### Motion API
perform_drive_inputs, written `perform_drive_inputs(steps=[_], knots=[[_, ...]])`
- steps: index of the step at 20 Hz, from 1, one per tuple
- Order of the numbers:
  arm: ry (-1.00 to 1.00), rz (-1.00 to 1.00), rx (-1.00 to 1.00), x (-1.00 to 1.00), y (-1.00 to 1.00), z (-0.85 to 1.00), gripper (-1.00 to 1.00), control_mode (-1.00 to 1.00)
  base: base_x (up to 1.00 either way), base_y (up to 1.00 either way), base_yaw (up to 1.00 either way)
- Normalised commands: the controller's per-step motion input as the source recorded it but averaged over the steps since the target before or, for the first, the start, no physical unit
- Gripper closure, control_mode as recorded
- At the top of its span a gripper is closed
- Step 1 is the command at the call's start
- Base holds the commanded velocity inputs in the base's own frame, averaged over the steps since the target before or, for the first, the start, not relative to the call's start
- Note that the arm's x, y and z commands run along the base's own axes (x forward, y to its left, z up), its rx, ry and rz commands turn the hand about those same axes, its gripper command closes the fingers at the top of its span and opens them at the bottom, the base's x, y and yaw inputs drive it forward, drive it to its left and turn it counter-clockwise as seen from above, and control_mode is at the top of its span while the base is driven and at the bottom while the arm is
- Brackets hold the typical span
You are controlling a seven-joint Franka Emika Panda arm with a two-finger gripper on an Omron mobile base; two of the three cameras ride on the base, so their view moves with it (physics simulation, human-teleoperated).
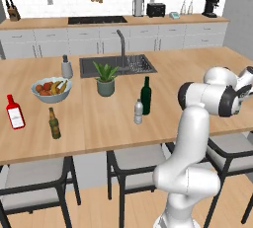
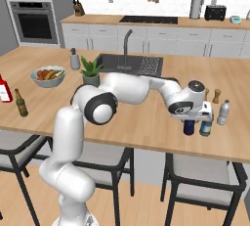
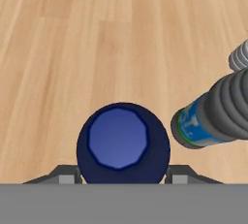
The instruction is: Move the plastic bottles in the middle to the plastics group, and the glass bottles in the middle to the glass group.
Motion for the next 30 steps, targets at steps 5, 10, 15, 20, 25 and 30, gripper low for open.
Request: perform_drive_inputs(steps=[5,10,15,20,25,30], knots=[[0.00,0.00,0.00,0.00,0.00,-0.44,1.00,-1.00,0.00,0.00,0.00],[0.00,0.00,0.00,0.00,-0.01,-0.34,1.00,-1.00,0.00,0.00,0.00],[-0.06,0.00,0.00,0.00,-0.06,-0.02,1.00,-1.00,0.00,0.00,0.00],[-0.05,0.00,0.00,-0.05,-0.03,0.00,1.00,-1.00,0.00,0.00,0.00],[0.00,0.00,0.00,-0.02,0.00,-0.01,1.00,-1.00,0.00,0.00,0.00],[0.01,0.00,0.00,0.00,0.00,0.00,-1.00,-1.00,0.00,0.00,0.00]])
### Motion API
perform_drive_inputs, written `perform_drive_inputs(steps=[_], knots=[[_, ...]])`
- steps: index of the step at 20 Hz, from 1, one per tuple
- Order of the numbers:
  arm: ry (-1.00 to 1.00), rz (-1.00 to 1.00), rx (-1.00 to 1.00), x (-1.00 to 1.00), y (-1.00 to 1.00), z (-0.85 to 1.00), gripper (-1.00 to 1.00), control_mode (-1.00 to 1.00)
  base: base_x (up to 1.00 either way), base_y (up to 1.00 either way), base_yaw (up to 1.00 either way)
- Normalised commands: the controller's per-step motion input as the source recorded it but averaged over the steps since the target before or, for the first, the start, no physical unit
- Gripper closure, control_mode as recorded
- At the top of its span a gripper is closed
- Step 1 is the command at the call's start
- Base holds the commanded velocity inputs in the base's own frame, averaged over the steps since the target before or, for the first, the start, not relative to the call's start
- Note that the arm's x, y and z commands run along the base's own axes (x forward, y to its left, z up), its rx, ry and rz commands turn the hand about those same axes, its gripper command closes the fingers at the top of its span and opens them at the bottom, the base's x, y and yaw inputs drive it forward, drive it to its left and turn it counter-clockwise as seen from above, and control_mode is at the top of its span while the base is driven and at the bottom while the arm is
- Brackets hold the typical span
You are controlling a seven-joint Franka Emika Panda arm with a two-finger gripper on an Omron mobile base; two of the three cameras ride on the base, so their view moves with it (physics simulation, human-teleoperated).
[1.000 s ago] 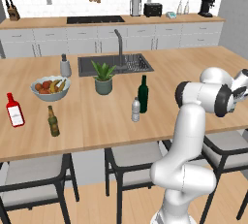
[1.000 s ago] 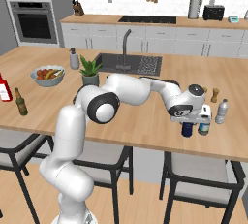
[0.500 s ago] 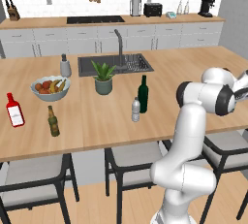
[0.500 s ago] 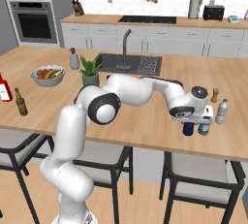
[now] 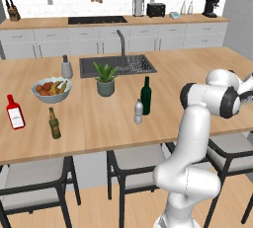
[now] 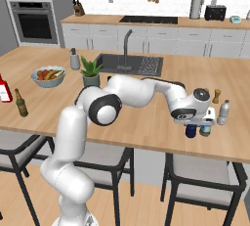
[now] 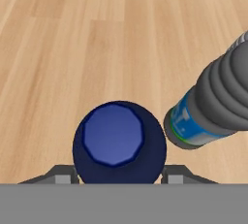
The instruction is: Move the plastic bottles in the middle to the plastics group, and the glass bottles in the middle to the glass group.
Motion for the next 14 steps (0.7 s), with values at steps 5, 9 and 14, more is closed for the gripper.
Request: perform_drive_inputs(steps=[5,9,14], knots=[[0.00,0.00,0.00,0.00,0.00,0.00,-1.00,-1.00,0.00,0.00,0.00],[0.00,0.00,0.00,0.00,0.00,0.00,-1.00,-1.00,0.00,0.00,0.00],[0.00,0.00,0.00,-0.14,0.00,0.18,-1.00,-1.00,0.00,0.00,0.00]])
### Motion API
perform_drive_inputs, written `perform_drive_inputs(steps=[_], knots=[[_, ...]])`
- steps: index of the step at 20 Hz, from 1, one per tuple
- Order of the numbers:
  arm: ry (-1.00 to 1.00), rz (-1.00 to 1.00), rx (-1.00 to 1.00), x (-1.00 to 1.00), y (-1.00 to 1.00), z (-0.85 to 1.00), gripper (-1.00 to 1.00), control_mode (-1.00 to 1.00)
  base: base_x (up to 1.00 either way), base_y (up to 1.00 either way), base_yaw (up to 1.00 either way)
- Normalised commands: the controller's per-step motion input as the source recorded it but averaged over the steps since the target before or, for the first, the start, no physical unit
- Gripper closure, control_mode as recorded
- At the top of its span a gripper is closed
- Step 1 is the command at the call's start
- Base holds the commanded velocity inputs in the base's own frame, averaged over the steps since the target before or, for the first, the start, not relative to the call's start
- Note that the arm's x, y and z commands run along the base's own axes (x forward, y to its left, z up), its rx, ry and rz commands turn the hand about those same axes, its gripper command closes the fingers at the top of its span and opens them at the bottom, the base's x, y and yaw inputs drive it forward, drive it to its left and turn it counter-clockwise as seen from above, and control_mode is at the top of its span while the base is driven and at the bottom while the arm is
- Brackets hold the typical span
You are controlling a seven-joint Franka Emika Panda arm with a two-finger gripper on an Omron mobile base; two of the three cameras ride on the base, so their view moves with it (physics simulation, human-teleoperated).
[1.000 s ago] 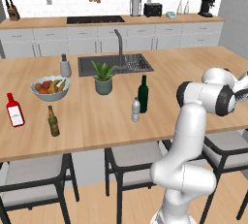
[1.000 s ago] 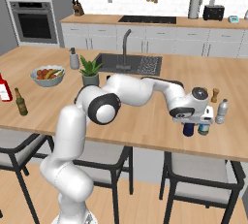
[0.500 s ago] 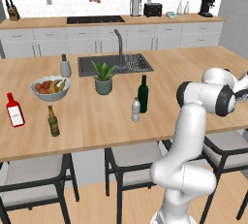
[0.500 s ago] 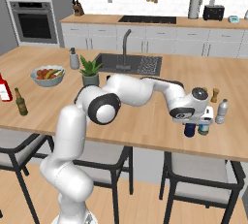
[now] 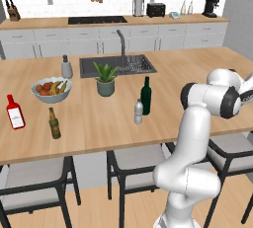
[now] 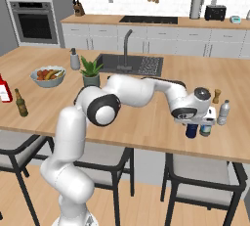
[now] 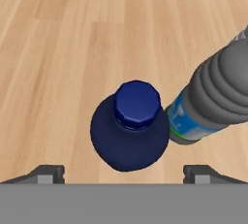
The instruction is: Move the plastic bottles in the middle to the plastics group, and the glass bottles in the middle to the glass group.
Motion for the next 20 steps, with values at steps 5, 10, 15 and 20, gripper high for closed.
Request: perform_drive_inputs(steps=[5,10,15,20], knots=[[0.00,0.00,0.00,-0.35,0.06,0.47,-1.00,-1.00,0.00,0.00,0.00],[0.00,-0.01,-0.01,-0.33,0.22,0.34,-1.00,-1.00,0.00,0.00,0.00],[0.00,-0.02,0.00,-0.29,0.35,0.25,-1.00,-1.00,0.00,0.00,0.00],[-0.01,-0.02,-0.01,-0.13,0.64,0.16,-1.00,-1.00,0.00,0.00,0.00]])
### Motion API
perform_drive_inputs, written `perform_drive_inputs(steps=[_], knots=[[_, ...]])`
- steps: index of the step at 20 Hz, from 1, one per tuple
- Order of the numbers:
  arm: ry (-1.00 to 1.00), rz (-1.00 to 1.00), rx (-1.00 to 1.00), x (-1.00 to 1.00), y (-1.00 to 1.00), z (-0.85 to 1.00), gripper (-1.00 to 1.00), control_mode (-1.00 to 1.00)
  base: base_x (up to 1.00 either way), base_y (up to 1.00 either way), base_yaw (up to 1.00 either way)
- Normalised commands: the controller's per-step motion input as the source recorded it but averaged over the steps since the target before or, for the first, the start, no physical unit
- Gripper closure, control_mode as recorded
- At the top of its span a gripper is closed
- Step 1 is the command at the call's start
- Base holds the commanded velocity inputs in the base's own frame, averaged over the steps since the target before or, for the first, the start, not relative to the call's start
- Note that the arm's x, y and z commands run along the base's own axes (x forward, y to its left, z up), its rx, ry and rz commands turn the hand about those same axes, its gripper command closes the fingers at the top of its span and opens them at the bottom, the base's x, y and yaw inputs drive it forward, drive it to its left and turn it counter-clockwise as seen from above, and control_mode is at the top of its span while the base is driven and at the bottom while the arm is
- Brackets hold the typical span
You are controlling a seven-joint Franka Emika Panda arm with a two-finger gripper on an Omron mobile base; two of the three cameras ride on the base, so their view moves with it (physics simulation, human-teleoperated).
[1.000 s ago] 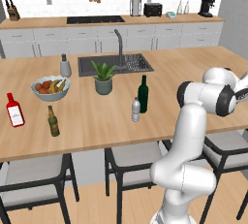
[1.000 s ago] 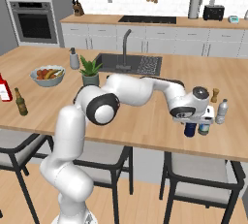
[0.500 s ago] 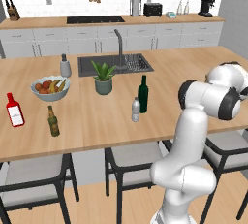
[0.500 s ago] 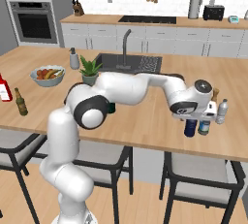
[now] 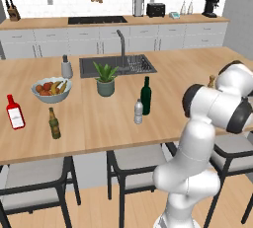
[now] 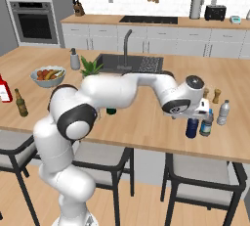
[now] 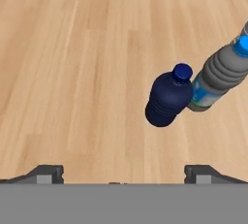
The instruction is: Move the plastic bottles in the middle to the plastics group, and the glass bottles in the middle to the glass group.
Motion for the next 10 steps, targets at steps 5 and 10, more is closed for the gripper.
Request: perform_drive_inputs(steps=[5,10], knots=[[-0.03,-0.04,-0.05,0.00,0.98,0.17,-1.00,-1.00,0.00,0.00,0.00],[0.00,-0.01,-0.01,-0.02,1.00,0.02,-1.00,-1.00,0.00,0.00,0.00]])
